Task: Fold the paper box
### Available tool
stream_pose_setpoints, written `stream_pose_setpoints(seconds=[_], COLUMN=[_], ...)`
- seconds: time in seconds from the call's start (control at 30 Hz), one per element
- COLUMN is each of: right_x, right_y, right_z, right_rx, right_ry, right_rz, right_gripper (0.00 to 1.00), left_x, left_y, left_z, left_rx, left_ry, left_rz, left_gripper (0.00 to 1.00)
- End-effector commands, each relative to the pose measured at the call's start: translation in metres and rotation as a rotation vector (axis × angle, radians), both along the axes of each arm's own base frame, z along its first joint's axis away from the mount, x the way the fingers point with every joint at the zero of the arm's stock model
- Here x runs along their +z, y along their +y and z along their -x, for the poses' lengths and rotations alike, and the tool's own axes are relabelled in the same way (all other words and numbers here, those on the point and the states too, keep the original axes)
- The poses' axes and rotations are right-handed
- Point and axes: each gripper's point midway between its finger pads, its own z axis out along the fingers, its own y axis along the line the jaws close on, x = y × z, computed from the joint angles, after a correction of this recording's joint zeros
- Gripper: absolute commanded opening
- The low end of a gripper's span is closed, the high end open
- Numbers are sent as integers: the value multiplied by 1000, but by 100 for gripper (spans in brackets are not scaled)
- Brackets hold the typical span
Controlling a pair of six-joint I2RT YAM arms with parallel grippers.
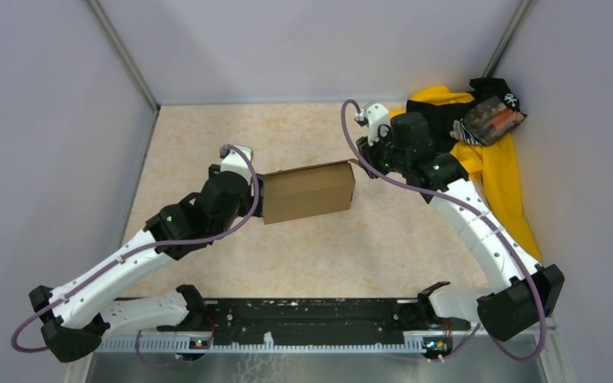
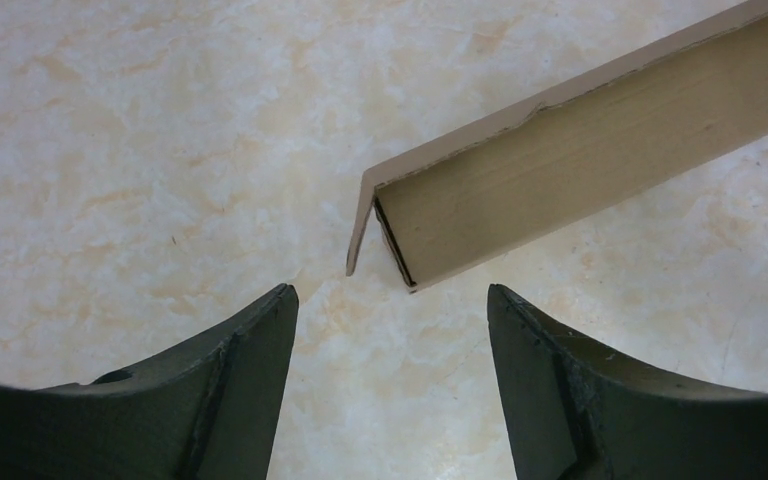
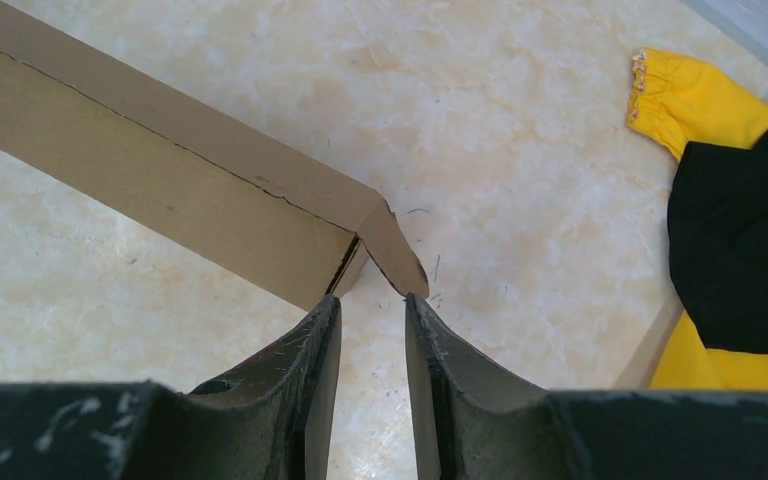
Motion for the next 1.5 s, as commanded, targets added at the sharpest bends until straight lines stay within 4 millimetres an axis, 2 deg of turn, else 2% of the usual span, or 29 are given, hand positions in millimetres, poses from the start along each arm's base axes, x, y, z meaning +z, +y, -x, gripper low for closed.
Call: stream_pose_setpoints(seconds=[0.0,0.2,0.57,0.8,1.0,1.47], right_x=[9,7,2,-1,-1,-4], right_y=[4,8,9,11,14,16], right_z=[-8,-9,-8,-10,-11,-7], right_rx=[-6,2,4,9,17,31], right_ry=[-37,-25,-12,0,4,11], right_rz=[-16,-25,-31,-38,-51,-60], right_gripper=[30,27,26,26,26,23], left_x=[1,-4,2,-11,-13,-22], left_y=[9,21,-3,2,3,5], left_z=[-16,-33,-30,-33,-36,-46], left_rx=[19,-15,-192,-171,-161,-154], left_ry=[-24,-3,3,40,44,45], left_rz=[-8,50,68,23,13,-22], left_gripper=[74,65,62,57,49,39])
